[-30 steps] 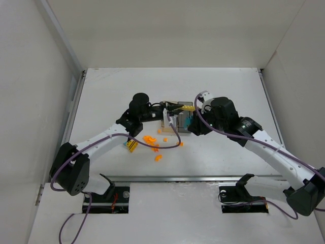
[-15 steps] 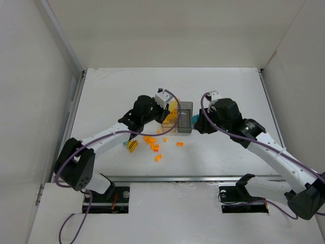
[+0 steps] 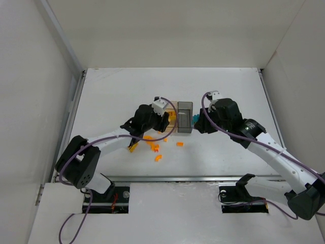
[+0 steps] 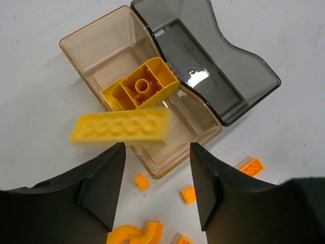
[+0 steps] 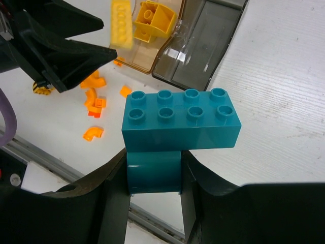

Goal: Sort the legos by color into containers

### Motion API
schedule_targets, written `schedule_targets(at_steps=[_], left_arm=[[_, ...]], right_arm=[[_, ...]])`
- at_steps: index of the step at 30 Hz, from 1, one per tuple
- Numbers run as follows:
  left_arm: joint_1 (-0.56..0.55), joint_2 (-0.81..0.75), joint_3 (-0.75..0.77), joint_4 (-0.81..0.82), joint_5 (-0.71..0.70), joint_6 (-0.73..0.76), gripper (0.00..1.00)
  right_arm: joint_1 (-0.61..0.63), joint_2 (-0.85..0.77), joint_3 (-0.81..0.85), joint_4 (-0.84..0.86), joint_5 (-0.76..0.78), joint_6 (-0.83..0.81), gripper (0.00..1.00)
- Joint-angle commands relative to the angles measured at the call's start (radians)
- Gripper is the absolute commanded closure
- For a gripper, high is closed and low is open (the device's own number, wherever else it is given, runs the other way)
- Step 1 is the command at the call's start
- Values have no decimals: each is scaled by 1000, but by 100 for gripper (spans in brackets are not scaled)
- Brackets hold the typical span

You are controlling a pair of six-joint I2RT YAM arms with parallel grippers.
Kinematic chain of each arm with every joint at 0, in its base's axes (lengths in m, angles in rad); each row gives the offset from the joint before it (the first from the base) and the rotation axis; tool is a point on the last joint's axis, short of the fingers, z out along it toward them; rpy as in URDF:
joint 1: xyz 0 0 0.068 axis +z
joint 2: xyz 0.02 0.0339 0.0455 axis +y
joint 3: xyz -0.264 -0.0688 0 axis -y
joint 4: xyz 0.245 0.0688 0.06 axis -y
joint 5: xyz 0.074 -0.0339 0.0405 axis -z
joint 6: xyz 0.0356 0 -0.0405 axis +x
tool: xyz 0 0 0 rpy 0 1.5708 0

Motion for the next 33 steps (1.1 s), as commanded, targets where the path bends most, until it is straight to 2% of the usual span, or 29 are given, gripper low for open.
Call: schedule_targets(at_steps=[1, 10, 12, 15, 18, 21, 25, 26, 27, 32, 33], left_arm=[[-6, -6, -26, 116, 18, 6, 50], [-6, -60, -72, 179, 41, 47, 48], [-6, -81, -72, 162, -28, 72, 46], [14, -94, 1, 57, -108, 232, 39], [98, -106, 60, -60, -119, 400, 25], [115, -115, 81, -161, -197, 434, 8], [115, -57, 161, -269, -264, 246, 2], [115, -4, 190, -298, -296, 137, 2], [115, 27, 254, -365, -307, 91, 2], [166, 266, 487, -594, -229, -103, 3], [177, 359, 530, -638, -229, -139, 3]], right_arm=[[-3, -30, 5, 7, 22, 15, 100], [-3, -39, 16, -21, 31, 15, 100], [-3, -39, 25, -21, 31, 15, 100], [-3, -39, 25, -21, 6, 15, 100], [-3, -39, 34, -30, -6, 15, 100], [-3, -39, 34, -30, -6, 15, 100], [-3, -27, 45, -6, -6, -6, 99], [-3, -27, 45, -6, -6, -6, 99], [-3, -18, 45, 8, -6, -20, 99], [-13, 31, 77, 19, -6, -88, 99], [-25, 31, 77, 28, -6, -88, 99]])
